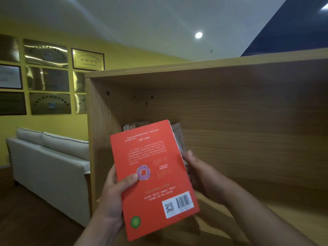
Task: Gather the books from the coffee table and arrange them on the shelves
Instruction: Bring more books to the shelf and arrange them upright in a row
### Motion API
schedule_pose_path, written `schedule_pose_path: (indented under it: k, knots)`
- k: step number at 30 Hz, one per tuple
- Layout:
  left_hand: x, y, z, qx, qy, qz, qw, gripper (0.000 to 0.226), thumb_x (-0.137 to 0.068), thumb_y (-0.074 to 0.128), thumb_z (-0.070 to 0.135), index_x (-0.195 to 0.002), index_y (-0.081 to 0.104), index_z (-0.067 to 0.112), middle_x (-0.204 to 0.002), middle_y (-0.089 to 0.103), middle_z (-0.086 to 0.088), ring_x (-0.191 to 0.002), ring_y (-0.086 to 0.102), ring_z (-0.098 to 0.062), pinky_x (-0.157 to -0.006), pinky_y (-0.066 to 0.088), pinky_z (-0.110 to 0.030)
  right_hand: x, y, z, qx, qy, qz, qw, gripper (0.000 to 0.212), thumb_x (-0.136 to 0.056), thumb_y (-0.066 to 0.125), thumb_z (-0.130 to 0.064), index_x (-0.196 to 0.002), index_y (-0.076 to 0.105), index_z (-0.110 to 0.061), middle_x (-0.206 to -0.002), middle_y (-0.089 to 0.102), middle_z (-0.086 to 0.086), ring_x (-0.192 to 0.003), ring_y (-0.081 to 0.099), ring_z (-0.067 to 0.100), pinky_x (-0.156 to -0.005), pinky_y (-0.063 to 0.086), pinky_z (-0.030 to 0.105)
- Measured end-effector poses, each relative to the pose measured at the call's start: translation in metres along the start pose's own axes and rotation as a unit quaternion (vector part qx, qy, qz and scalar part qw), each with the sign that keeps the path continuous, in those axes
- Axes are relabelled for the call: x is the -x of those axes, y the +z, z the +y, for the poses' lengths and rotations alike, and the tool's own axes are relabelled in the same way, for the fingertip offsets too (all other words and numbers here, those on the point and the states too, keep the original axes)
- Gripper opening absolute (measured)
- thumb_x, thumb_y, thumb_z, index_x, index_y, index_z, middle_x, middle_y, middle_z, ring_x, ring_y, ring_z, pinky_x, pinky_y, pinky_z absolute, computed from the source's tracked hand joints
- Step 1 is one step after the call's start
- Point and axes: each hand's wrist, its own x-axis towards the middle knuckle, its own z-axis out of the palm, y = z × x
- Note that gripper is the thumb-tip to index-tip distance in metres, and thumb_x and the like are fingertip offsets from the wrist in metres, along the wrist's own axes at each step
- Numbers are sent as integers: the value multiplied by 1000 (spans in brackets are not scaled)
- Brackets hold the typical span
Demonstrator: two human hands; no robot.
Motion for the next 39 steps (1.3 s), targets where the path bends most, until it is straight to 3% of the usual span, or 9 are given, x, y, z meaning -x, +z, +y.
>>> schedule_pose_path:
  k: [2, 6, 8, 10, 13, 15, 19, 25, 39]
  knots:
    - [3, 14, -4, -5, -23, -37, 999, 58, -50, 84, 14, -105, 71, 28, -100, 77, -19, -76, 76, -37, -58, 60, -47, 18, 11, -6, 1, 18, -24, 1000, 57, -79, 71, -52, -129, 58, -28, -108, 79, 8, -95, 77, 28, -78, 62, 38]
    - [4, 45, 1, -73, -76, -82, 991, 70, -61, 87, 23, -126, 60, 26, -109, 76, -15, -86, 76, -33, -64, 62, -43, 48, 10, -13, 10, -83, 107, 991, 47, -81, 85, -23, -122, 62, -25, -106, 80, 7, -88, 79, 26, -72, 62, 37]
    - [2, 62, 2, -198, -60, -74, 976, 64, -78, 84, 33, -135, 54, 30, -124, 70, -6, -104, 72, -25, -71, 59, -33, 61, 3, -12, 56, -155, 204, 965, 46, -83, 83, -18, -115, 63, -44, -106, 79, -7, -88, 78, 14, -67, 62, 29]
    - [3, 80, 0, -287, -3, -24, 958, 52, -89, 72, 37, -136, 52, 31, -127, 62, 2, -112, 63, -16, -73, 52, -24, 71, 0, -12, 180, -177, 320, 913, 50, -82, 83, -32, -110, 53, -60, -96, 75, -22, -83, 75, 6, -66, 61, 27]
    - [16, 114, -11, -224, -41, -176, 958, 47, -89, 65, 49, -134, 53, 37, -128, 67, 7, -111, 67, -8, -85, 56, -25, 77, -6, 2, 388, -178, 448, 785, 61, -77, 81, -45, -124, 43, -48, -89, 63, -22, -84, 72, 14, -68, 50, 31]
    - [22, 133, -22, -167, -109, -234, 951, 68, -88, 60, 59, -148, 42, 34, -137, 64, 3, -123, 63, -15, -104, 51, -41, 79, -8, 13, 443, -171, 453, 755, 64, -75, 81, -46, -127, 43, -44, -90, 63, -18, -86, 73, 20, -65, 44, 30]
    - [19, 148, -37, -188, -113, -243, 945, 75, -82, 55, 60, -152, 39, 38, -138, 63, 3, -123, 62, -16, -103, 51, -36, 83, -19, 34, 401, -133, 404, 812, 87, -65, 81, -55, -139, 36, -52, -112, 69, -23, -99, 70, 7, -78, 55, 29]
    - [2, 137, -43, -236, -108, -243, 935, 46, -86, 47, 66, -131, 51, 62, -124, 67, 25, -116, 58, -2, -78, 44, -22, 80, -28, 46, 352, -115, 286, 884, 98, -70, 83, -50, -143, 19, -67, -154, 37, -27, -137, 44, 2, -112, 47, 42]
    - [-8, 107, -51, -269, -80, -223, 933, 35, -72, 56, 74, -107, 59, 71, -113, 69, 31, -112, 62, -4, -82, 50, -27, 69, -35, 56, 313, -53, 214, 924, 108, -70, 83, -48, -157, 19, -44, -155, 42, -11, -139, 47, 9, -116, 45, 40]
